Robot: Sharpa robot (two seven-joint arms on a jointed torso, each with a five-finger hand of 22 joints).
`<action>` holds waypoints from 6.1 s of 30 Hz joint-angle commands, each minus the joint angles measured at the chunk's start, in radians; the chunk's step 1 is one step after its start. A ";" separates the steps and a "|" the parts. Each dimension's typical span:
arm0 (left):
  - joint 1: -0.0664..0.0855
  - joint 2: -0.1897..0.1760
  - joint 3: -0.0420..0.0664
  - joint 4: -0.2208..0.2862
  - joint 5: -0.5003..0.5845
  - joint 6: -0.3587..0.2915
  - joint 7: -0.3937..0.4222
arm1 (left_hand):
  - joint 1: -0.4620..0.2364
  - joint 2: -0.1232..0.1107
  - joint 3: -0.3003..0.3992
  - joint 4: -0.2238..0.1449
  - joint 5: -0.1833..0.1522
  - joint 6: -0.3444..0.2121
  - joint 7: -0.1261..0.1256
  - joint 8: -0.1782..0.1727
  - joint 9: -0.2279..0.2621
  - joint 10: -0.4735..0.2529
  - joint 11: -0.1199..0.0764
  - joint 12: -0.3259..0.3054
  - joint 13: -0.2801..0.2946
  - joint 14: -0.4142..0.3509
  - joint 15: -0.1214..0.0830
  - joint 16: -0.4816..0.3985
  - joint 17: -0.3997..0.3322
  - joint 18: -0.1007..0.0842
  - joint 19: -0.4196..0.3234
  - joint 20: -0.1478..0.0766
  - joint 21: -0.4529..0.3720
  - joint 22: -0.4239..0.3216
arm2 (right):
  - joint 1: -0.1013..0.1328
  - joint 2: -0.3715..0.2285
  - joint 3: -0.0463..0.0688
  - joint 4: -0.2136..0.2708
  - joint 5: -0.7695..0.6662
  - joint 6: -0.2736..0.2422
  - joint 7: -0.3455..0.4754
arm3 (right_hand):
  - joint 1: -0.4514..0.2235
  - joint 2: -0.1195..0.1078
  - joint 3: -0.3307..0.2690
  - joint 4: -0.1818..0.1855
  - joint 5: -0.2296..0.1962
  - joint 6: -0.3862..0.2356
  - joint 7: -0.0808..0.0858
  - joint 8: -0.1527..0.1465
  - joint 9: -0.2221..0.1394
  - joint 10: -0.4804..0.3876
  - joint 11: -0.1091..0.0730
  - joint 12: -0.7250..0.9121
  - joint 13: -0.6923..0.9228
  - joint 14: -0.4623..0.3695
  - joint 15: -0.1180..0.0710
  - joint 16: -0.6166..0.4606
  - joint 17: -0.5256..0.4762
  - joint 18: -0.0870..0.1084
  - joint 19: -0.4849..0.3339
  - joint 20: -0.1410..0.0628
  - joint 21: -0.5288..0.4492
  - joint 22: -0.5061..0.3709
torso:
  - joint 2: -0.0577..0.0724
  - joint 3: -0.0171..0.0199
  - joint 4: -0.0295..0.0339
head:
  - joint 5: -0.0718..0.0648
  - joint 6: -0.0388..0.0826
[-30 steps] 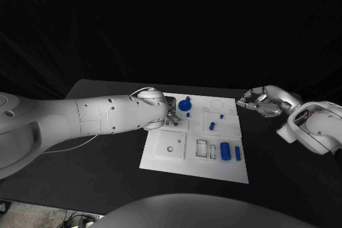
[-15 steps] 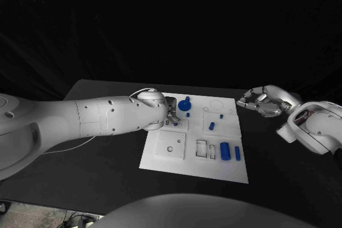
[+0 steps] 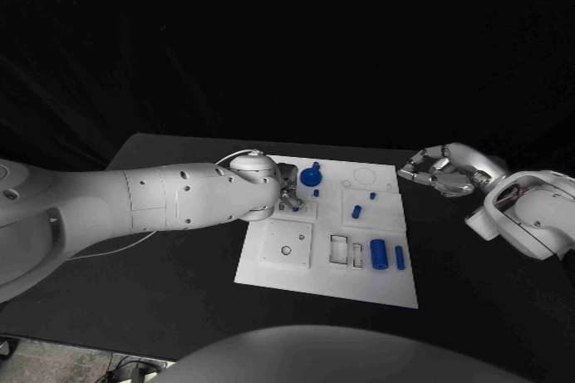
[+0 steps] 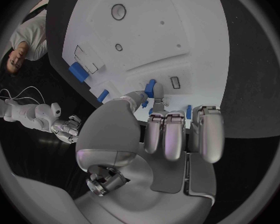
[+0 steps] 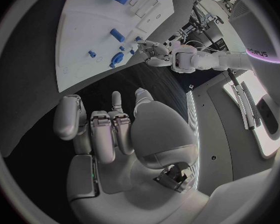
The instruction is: Assemble the parts on the task board
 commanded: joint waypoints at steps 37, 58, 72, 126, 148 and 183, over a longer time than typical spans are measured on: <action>-0.008 -0.058 -0.004 0.077 -0.056 -0.201 0.031 | 0.012 -0.007 0.137 -0.134 -0.005 0.002 -0.006 0.001 0.002 0.106 -0.009 -0.004 0.263 0.104 0.000 0.003 0.263 -0.004 0.032 -0.003 -0.002 0.179 | -0.005 0.002 0.000 -0.007 -0.001 -0.008 0.012 | 0.016 -0.001 0.000 -0.005 0.003 -0.009 -0.001 -0.003 -0.001 0.104 -0.001 -0.004 0.260 0.103 -0.002 0.003 0.263 0.017 -0.012 0.000 -0.009 0.146 | 0.000 0.0002 -0.0002 | 0.002 0.000; -0.049 -0.082 -0.005 0.098 -0.094 -0.303 0.042 | 0.011 -0.006 0.136 -0.130 -0.007 0.003 -0.006 0.000 0.002 0.106 -0.009 -0.004 0.263 0.104 0.000 0.003 0.263 -0.003 0.030 -0.003 -0.004 0.176 | -0.006 -0.001 0.000 -0.006 0.000 -0.026 0.022 | 0.018 -0.001 0.000 -0.005 0.003 -0.008 -0.001 -0.003 -0.001 0.104 -0.001 -0.004 0.260 0.103 -0.002 0.003 0.263 0.018 -0.012 0.000 -0.010 0.145 | -0.001 0.0003 -0.0004 | -0.007 0.000; -0.063 -0.090 -0.005 0.103 -0.104 -0.304 0.030 | 0.011 -0.006 0.136 -0.129 -0.007 0.003 -0.006 0.000 0.002 0.106 -0.009 -0.004 0.263 0.104 0.000 0.003 0.263 -0.003 0.030 -0.003 -0.004 0.177 | -0.007 -0.002 0.000 -0.005 0.001 -0.032 0.027 | 0.018 -0.001 0.000 -0.005 0.003 -0.008 -0.001 -0.003 -0.001 0.104 -0.001 -0.004 0.260 0.103 -0.002 0.003 0.263 0.018 -0.012 0.000 -0.010 0.145 | 0.000 0.0000 -0.0005 | -0.005 0.000; -0.072 -0.064 -0.005 0.068 -0.098 -0.221 0.038 | 0.012 -0.007 0.136 -0.126 -0.006 0.002 -0.007 -0.001 0.002 0.106 -0.009 -0.004 0.263 0.104 0.000 0.003 0.263 -0.003 0.028 -0.003 -0.005 0.175 | -0.008 -0.003 0.000 -0.003 0.002 -0.028 0.023 | 0.027 -0.001 0.002 -0.007 0.005 -0.008 -0.001 -0.003 0.000 0.104 -0.001 -0.004 0.260 0.103 -0.002 0.003 0.263 0.017 -0.011 0.000 -0.010 0.146 | 0.000 -0.0001 -0.0004 | -0.009 0.000; -0.072 -0.061 -0.005 0.062 -0.082 -0.233 0.047 | 0.013 -0.007 0.136 -0.126 -0.006 0.003 -0.007 -0.001 0.002 0.106 -0.009 -0.004 0.263 0.104 0.000 0.003 0.263 -0.003 0.029 -0.003 -0.004 0.176 | -0.008 -0.002 0.000 -0.006 0.002 -0.028 0.021 | 0.033 -0.002 0.003 -0.008 0.007 -0.008 -0.001 -0.002 0.000 0.104 -0.001 -0.004 0.260 0.103 -0.003 0.003 0.263 0.017 -0.012 0.000 -0.011 0.146 | 0.000 0.0001 -0.0006 | -0.009 0.000; -0.072 -0.057 -0.005 0.061 -0.077 -0.142 0.012 | 0.018 -0.010 0.138 -0.127 -0.006 0.005 -0.008 0.000 0.002 0.106 -0.010 -0.004 0.263 0.104 -0.001 0.003 0.263 -0.003 0.028 -0.003 -0.006 0.175 | -0.008 -0.003 0.000 -0.005 0.002 -0.019 0.017 | 0.044 -0.003 0.006 -0.011 0.008 -0.007 -0.002 -0.002 0.000 0.104 -0.001 -0.004 0.260 0.103 -0.003 0.003 0.263 0.018 -0.012 0.000 -0.013 0.146 | 0.000 -0.0002 -0.0005 | -0.008 0.000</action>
